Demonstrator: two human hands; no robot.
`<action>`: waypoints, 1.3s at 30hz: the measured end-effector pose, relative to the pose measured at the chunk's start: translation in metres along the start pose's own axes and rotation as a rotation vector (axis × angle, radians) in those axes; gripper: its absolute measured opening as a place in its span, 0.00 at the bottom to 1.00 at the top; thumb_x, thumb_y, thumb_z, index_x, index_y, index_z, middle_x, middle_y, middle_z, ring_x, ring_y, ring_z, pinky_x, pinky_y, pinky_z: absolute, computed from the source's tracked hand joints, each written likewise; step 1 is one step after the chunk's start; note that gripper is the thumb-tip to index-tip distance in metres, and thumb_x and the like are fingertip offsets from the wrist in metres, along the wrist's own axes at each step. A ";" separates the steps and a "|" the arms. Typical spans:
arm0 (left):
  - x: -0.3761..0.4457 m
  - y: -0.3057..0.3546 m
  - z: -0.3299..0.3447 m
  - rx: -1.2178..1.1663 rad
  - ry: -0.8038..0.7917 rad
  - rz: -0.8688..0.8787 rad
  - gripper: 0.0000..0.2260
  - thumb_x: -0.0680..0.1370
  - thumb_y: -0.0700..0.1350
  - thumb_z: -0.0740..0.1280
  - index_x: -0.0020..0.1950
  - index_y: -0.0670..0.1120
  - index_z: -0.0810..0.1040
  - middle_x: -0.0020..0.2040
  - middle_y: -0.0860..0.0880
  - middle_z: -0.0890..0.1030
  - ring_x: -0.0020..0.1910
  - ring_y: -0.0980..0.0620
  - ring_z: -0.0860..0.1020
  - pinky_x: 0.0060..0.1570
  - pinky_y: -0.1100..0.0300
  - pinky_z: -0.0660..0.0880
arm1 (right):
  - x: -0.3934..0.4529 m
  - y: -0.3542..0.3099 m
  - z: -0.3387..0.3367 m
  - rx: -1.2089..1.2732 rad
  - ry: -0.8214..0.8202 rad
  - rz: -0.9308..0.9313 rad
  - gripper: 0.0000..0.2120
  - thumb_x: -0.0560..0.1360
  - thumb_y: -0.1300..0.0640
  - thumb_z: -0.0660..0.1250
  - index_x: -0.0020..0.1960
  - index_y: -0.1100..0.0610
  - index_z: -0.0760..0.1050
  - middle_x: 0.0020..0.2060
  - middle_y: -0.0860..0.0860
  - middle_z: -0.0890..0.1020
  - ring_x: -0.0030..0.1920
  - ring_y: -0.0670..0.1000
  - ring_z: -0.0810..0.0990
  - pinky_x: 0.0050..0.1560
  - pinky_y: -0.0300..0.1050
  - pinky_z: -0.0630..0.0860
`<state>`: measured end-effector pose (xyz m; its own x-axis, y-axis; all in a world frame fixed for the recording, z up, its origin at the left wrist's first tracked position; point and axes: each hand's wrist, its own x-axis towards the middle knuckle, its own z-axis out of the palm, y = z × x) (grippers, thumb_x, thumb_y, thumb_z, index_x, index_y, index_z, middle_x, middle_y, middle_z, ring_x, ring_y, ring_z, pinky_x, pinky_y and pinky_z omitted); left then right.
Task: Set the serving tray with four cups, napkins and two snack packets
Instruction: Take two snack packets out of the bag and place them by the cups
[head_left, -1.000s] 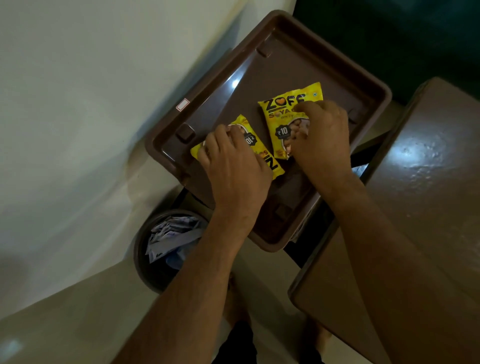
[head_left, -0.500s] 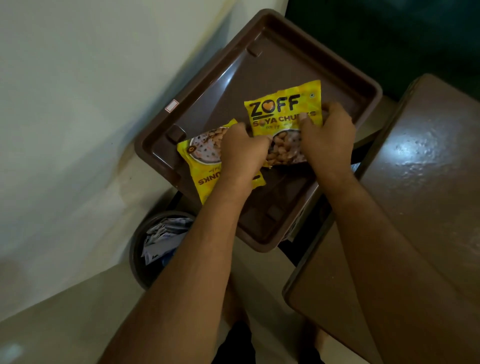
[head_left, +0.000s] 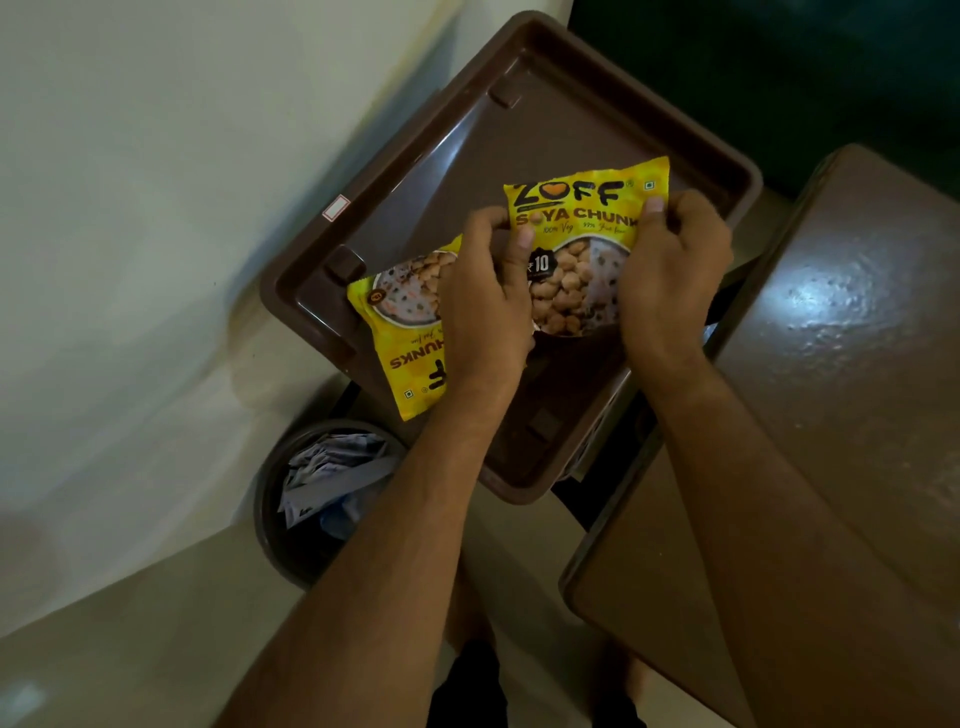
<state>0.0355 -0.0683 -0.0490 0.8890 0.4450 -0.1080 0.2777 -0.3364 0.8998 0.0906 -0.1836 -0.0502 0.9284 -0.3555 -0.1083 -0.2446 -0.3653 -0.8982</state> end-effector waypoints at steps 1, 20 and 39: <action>0.000 -0.002 -0.001 -0.019 0.004 0.006 0.12 0.86 0.53 0.62 0.65 0.47 0.76 0.44 0.56 0.80 0.42 0.49 0.83 0.40 0.40 0.82 | -0.002 0.000 -0.001 0.024 -0.007 -0.010 0.09 0.85 0.60 0.60 0.46 0.57 0.74 0.35 0.44 0.75 0.33 0.37 0.73 0.34 0.31 0.70; 0.019 -0.008 -0.014 -0.300 -0.170 -0.067 0.12 0.87 0.42 0.57 0.71 0.50 0.69 0.58 0.35 0.79 0.52 0.36 0.81 0.55 0.38 0.81 | -0.018 0.001 -0.008 0.095 -0.205 -0.144 0.19 0.78 0.73 0.54 0.59 0.59 0.78 0.51 0.53 0.83 0.46 0.60 0.82 0.44 0.61 0.83; 0.018 -0.036 -0.045 1.001 -0.434 0.435 0.22 0.76 0.42 0.72 0.68 0.57 0.77 0.67 0.50 0.75 0.71 0.45 0.69 0.63 0.42 0.61 | -0.011 0.006 -0.007 -0.280 -0.104 -0.083 0.23 0.77 0.63 0.70 0.71 0.55 0.74 0.65 0.52 0.78 0.64 0.48 0.77 0.57 0.33 0.74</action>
<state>0.0257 -0.0110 -0.0646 0.9755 -0.1232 -0.1820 -0.0893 -0.9789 0.1839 0.0767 -0.1875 -0.0518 0.9684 -0.2304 -0.0956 -0.2214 -0.6170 -0.7552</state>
